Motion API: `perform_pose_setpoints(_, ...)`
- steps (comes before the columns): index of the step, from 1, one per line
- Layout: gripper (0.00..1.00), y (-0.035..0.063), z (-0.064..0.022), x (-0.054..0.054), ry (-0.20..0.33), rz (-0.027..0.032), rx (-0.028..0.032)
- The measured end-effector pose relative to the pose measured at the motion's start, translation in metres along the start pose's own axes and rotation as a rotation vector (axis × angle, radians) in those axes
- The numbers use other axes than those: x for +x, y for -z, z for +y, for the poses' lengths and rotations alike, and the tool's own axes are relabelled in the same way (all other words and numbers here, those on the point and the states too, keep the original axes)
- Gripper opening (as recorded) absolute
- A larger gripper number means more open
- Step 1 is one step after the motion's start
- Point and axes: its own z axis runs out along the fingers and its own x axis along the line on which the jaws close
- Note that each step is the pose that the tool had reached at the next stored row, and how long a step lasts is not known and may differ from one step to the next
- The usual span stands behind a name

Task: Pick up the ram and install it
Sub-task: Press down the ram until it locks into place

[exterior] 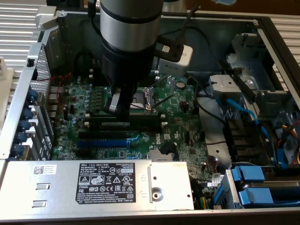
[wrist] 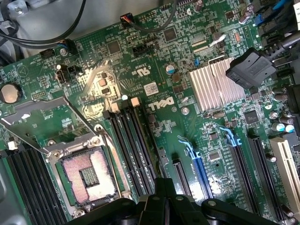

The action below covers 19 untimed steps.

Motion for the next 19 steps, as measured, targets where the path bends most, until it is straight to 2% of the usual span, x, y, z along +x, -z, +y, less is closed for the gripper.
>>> perform_pose_setpoints(19, 0.11, -0.0015, 0.0001, -0.0001, -0.010, 0.0028, 0.0062)
